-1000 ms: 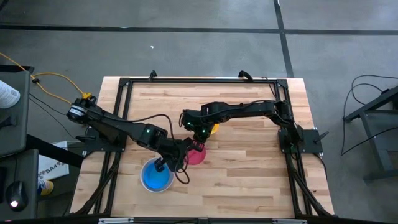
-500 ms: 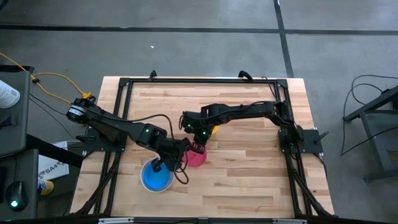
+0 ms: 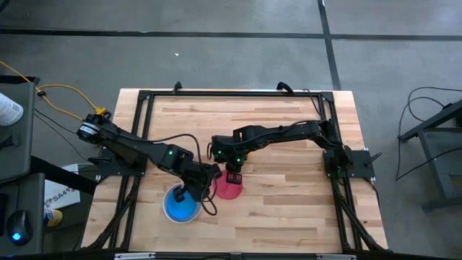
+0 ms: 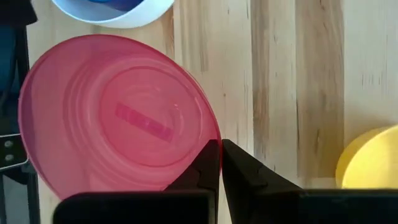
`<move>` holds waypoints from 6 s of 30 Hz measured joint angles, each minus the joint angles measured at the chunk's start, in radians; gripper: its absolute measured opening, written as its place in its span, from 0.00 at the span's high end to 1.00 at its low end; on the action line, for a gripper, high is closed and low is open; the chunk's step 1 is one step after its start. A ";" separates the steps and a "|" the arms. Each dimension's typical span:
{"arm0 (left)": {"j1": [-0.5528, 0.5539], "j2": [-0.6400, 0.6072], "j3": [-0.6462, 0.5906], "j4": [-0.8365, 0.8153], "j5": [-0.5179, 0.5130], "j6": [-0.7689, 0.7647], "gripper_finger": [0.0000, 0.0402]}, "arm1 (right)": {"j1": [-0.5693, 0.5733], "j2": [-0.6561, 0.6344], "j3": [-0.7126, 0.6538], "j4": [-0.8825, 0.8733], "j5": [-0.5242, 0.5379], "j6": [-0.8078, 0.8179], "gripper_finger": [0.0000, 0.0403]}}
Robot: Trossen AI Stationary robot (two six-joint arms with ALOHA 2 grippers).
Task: Nest bowls inside each other
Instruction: Stack the red bowl on the blue bowl
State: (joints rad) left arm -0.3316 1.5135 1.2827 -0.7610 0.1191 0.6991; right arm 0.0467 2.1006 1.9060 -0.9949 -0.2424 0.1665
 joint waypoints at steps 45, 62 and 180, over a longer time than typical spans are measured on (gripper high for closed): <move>-0.021 0.066 0.002 0.085 -0.081 0.016 0.86 | 0.019 0.003 -0.002 0.056 -0.022 0.003 0.99; -0.022 0.062 0.001 0.070 -0.082 0.004 0.99 | 0.019 0.003 -0.003 0.065 -0.020 -0.007 0.99; -0.087 0.004 0.001 -0.017 -0.204 -0.131 1.00 | 0.006 0.001 -0.002 0.221 -0.063 0.037 0.66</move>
State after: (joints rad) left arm -0.4191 1.5173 1.2835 -0.7777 -0.0853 0.5682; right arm 0.0532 2.1017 1.9041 -0.7739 -0.3055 0.2035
